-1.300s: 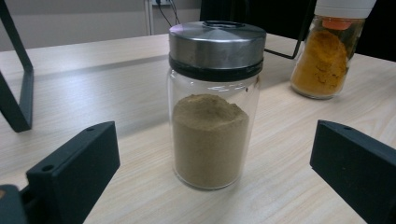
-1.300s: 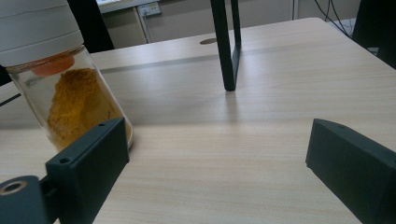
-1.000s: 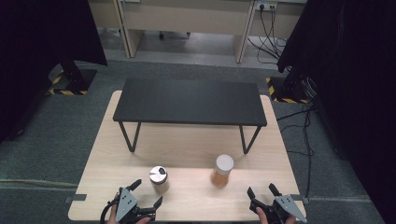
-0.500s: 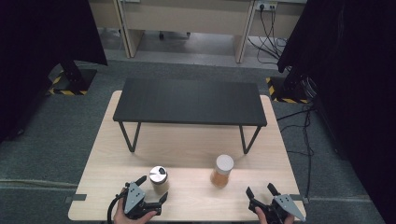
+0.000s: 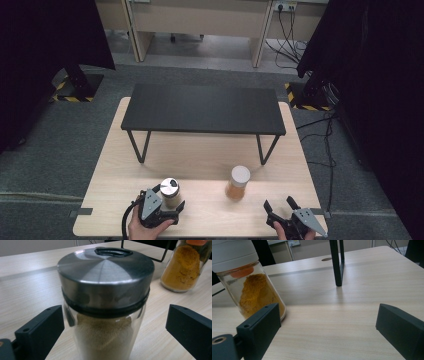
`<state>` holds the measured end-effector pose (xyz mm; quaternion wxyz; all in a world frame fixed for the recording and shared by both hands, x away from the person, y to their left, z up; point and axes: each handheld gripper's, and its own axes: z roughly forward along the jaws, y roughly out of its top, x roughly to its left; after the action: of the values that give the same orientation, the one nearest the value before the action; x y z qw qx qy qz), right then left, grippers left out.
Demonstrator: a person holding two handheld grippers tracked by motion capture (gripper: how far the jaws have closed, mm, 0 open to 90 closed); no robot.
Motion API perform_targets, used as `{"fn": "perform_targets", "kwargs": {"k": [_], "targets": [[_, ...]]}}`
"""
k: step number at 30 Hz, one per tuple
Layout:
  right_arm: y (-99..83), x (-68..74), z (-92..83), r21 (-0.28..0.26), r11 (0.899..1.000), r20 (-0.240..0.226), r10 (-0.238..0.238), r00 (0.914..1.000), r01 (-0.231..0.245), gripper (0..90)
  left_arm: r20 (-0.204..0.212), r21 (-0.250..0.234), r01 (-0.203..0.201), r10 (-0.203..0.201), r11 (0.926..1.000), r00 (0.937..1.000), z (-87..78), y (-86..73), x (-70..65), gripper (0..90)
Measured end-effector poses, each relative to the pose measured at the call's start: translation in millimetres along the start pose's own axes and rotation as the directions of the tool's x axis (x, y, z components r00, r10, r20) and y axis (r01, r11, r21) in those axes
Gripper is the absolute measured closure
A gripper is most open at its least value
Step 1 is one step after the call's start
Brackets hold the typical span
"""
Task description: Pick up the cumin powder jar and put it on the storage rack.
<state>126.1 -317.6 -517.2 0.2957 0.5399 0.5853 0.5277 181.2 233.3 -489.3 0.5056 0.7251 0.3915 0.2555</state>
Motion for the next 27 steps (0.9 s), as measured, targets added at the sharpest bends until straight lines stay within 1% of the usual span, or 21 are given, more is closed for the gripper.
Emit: {"fn": "perform_targets", "kwargs": {"k": [5, 7, 9, 14, 22, 27], "targets": [[0.0, -0.8, -0.3, 0.0, 1.0, -0.001, 0.002, 1.0, -0.002, 6.2, -0.009, 0.025, 0.011, -0.011, 0.9996, 0.9999, 7.4, 4.3, 0.7, 1.4], [0.0, -1.0, -0.5, -0.001, 1.0, -0.001, 0.001, 1.0, -0.001, 6.2, -0.011, 0.035, 0.016, -0.015, 0.9993, 0.9998, 9.4, 5.8, 0.8, 2.8], [0.1, -1.3, -0.5, 0.0, 1.0, 0.0, 0.001, 1.0, -0.001, 6.2, -0.014, 0.03, 0.025, -0.024, 0.9993, 0.9996, 9.8, 5.2, 0.8, 5.1], [-0.1, -1.5, -0.4, 0.001, 1.0, 0.0, 0.0, 1.0, 0.0, 6.2, -0.02, 0.031, 0.025, -0.024, 0.9992, 0.9995, 10.0, 5.6, 0.7, 11.3], [-0.1, -0.9, 0.0, 0.004, 1.0, -0.002, 0.001, 1.0, -0.001, 6.1, -0.035, 0.033, 0.032, -0.031, 0.999, 0.9989, 9.8, 5.7, -1.5, 14.2], [-0.2, -1.1, -0.2, 0.002, 1.0, -0.003, 0.005, 1.0, -0.005, 6.2, -0.039, 0.037, 0.026, -0.025, 0.999, 0.9989, 9.6, 6.2, -3.1, 17.3]]}}
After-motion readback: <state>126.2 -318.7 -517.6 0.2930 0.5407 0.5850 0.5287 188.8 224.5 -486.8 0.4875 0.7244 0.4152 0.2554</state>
